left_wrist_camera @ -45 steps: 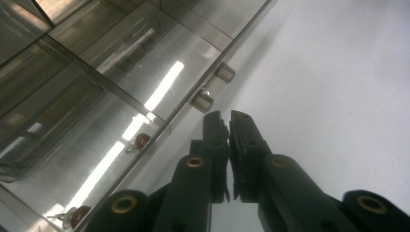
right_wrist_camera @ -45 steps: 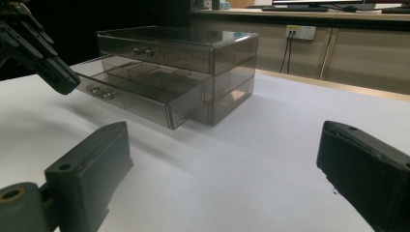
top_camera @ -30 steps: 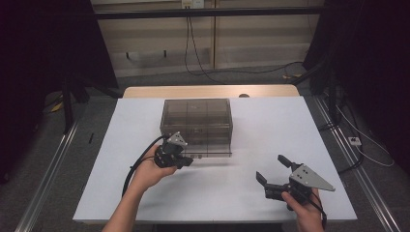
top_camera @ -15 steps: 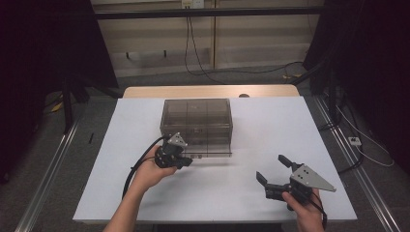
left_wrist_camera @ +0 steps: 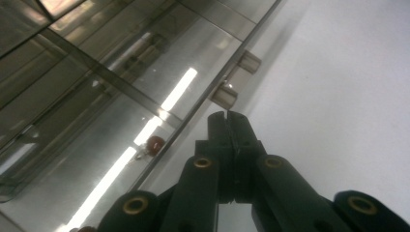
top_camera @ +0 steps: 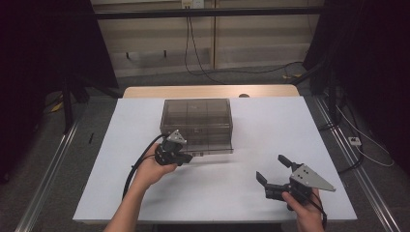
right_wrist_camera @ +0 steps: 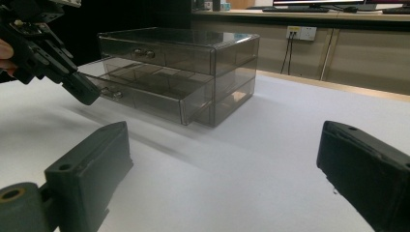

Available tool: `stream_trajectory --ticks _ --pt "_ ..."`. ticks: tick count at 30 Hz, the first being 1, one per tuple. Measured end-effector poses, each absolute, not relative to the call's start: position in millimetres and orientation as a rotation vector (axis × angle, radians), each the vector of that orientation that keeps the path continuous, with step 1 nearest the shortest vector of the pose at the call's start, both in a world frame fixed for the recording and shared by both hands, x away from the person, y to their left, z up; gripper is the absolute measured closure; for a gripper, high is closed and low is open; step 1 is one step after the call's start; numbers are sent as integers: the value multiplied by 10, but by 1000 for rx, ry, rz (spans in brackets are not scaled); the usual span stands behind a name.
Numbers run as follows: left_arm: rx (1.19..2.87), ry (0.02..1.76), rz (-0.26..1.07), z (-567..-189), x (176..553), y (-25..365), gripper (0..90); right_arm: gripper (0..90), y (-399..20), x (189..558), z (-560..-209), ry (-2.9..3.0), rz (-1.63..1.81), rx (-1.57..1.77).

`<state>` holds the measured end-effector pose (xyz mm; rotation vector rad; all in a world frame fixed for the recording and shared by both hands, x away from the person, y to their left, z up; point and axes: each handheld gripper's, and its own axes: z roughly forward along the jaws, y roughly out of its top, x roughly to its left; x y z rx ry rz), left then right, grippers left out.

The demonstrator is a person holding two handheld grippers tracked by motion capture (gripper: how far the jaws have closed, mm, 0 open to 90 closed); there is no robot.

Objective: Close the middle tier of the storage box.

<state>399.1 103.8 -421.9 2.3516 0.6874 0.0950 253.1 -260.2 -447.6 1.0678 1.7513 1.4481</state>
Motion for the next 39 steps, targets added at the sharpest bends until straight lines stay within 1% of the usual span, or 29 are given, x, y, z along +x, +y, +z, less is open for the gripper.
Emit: stream_trajectory --ticks 13,39 --pt "2335 707 122 -4155 4077 1042 900 43 -2605 2529 -4472 1754 1444 1057" --pt "2341 737 151 -4164 4256 993 900 43 -2648 2553 -4517 1759 1459 1087"
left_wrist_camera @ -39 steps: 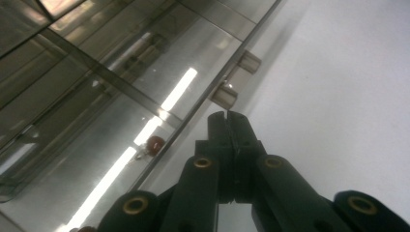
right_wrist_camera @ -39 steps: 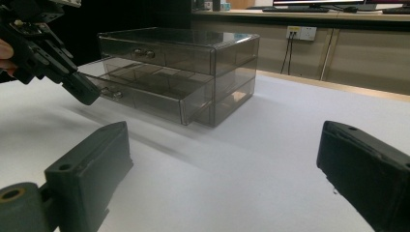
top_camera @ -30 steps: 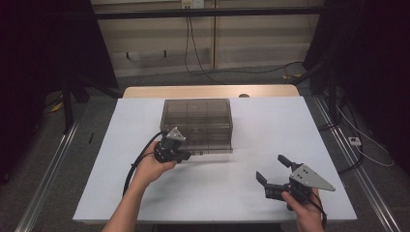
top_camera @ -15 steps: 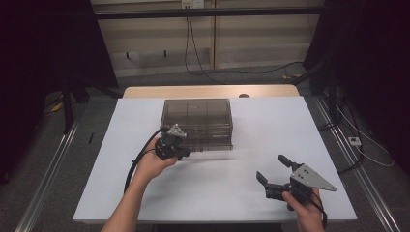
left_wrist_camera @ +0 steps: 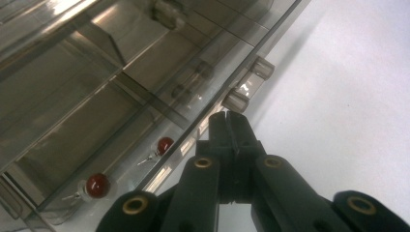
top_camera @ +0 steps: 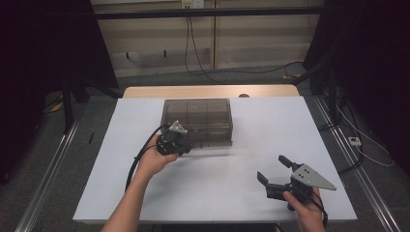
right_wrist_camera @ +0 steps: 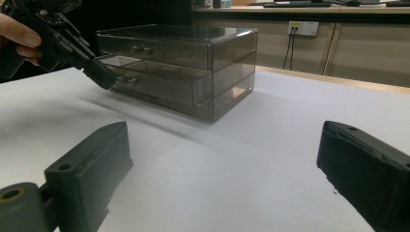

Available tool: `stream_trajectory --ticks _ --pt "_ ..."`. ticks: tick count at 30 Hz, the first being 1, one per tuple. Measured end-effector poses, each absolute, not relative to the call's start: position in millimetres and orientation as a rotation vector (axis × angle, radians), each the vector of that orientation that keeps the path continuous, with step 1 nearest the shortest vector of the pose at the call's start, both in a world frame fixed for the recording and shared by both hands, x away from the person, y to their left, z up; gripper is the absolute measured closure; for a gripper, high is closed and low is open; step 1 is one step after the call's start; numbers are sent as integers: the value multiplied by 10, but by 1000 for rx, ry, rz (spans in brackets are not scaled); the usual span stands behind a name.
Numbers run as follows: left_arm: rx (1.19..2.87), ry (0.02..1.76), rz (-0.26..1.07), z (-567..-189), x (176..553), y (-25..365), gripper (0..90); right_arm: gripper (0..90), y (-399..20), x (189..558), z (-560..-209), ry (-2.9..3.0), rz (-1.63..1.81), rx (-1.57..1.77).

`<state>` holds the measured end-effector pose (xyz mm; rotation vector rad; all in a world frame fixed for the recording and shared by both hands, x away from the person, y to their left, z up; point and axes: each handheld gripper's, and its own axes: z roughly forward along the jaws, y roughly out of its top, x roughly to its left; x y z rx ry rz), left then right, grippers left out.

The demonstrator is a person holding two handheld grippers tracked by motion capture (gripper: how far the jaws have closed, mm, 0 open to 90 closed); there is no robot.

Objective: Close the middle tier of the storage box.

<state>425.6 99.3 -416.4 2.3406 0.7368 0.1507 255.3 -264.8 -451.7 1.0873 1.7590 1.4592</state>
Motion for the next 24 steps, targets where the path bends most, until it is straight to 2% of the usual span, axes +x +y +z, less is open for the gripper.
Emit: stream_trajectory --ticks 24 --pt "2337 781 184 -4165 4435 951 900 43 -2712 2569 -4517 1752 1452 1087"
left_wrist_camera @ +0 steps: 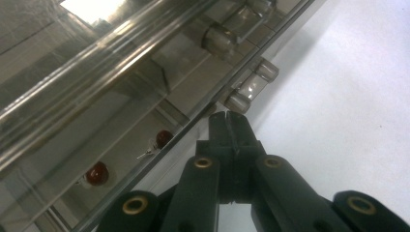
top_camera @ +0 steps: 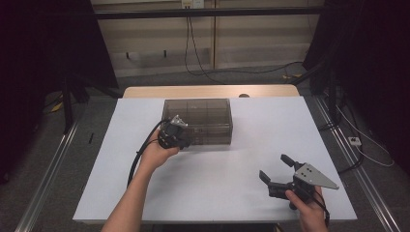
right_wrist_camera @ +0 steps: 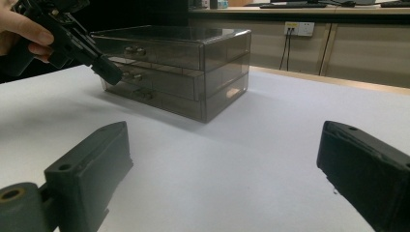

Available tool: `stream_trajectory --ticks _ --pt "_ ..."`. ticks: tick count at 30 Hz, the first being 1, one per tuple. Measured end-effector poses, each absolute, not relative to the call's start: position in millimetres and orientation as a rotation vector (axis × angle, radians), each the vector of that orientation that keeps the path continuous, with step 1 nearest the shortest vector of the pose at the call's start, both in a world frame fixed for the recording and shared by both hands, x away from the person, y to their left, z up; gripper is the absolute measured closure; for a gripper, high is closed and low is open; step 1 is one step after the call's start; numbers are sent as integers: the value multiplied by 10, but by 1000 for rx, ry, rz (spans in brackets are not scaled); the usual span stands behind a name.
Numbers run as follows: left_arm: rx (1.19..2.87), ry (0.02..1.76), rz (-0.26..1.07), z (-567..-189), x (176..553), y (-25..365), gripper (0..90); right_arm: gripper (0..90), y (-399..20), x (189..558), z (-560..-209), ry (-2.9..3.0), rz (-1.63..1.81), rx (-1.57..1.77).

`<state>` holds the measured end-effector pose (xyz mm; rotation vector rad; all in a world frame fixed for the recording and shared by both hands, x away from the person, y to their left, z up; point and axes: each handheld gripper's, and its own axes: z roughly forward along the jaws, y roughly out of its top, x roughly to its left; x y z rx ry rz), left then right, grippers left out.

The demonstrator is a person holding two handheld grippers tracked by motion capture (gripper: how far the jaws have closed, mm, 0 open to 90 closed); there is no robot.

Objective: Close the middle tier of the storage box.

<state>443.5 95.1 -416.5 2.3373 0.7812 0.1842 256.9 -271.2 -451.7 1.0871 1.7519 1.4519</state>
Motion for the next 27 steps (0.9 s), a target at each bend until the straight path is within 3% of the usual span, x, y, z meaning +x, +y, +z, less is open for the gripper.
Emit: stream_trajectory --ticks 27 --pt "2307 827 214 -4250 4513 912 900 43 -2731 2492 -4514 1745 1434 1104"
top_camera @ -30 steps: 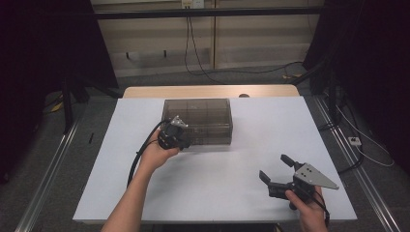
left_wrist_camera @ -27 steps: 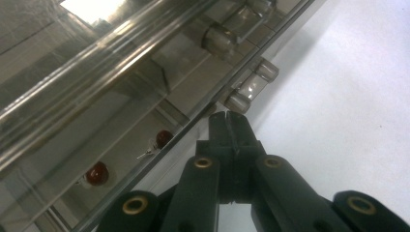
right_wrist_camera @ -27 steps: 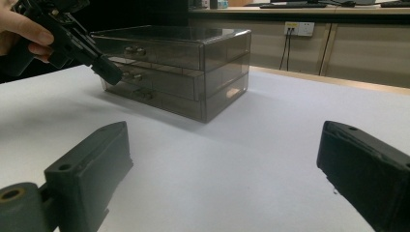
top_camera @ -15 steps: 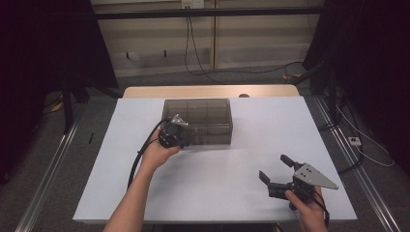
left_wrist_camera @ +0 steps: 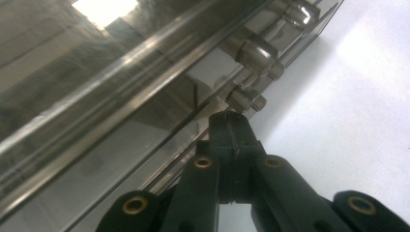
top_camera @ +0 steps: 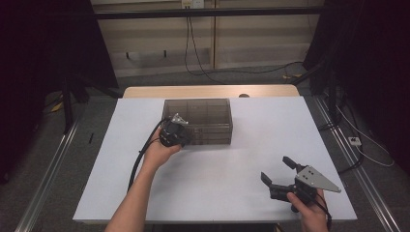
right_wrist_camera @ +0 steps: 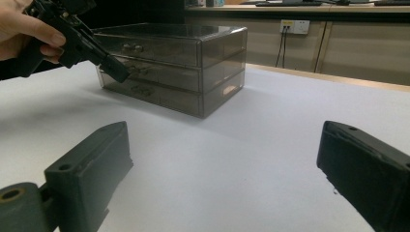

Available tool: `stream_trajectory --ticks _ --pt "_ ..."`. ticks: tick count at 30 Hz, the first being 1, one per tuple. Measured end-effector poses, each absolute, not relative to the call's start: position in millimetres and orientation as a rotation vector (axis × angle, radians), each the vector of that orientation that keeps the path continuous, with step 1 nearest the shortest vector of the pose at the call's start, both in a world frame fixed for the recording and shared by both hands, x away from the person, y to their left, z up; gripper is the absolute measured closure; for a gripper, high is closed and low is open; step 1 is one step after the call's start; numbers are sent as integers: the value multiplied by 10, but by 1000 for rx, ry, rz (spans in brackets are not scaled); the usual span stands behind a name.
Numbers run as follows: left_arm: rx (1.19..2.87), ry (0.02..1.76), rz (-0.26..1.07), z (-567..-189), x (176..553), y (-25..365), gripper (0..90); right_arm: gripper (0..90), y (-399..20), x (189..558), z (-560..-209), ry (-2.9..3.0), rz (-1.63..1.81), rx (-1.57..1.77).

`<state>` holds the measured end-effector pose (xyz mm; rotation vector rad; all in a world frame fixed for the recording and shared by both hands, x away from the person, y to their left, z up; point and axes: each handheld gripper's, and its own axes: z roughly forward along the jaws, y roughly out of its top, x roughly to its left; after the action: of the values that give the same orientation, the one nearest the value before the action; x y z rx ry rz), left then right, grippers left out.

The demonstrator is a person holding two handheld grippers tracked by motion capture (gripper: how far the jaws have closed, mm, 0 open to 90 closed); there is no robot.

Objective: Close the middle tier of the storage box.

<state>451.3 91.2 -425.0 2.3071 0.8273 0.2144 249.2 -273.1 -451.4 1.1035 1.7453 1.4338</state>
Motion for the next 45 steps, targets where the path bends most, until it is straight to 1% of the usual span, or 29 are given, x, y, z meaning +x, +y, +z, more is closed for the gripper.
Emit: stream_trajectory --ticks 3,7,12,14,16,20,24,27,39,45 --pt "2313 808 211 -4253 4495 892 899 43 -2746 2474 -4513 1740 1434 1109" --pt "2309 791 170 -4238 4435 874 852 42 -2773 2468 -4511 1733 1433 1115" --pt "2313 746 104 -4216 4319 897 716 43 -2771 2473 -4513 1738 1431 1111" --pt "2317 743 101 -4209 4258 929 680 43 -2768 2473 -4513 1742 1432 1112" --pt "2323 738 97 -4203 4198 982 605 43 -2767 2475 -4516 1745 1431 1112" --pt "2302 743 83 -4207 4083 1117 482 42 -2759 2478 -4519 1757 1433 1115" --pt "2280 762 115 -4211 3998 1260 420 42 -2746 2482 -4520 1759 1434 1115" --pt "2255 759 144 -4207 3942 1361 403 42 -2737 2484 -4520 1764 1433 1111" --pt "2210 812 171 -4214 3779 1699 257 42 -2716 2479 -4519 1767 1437 1109" --pt "2207 825 182 -4238 3721 1809 227 42 -2712 2486 -4520 1769 1436 1109"
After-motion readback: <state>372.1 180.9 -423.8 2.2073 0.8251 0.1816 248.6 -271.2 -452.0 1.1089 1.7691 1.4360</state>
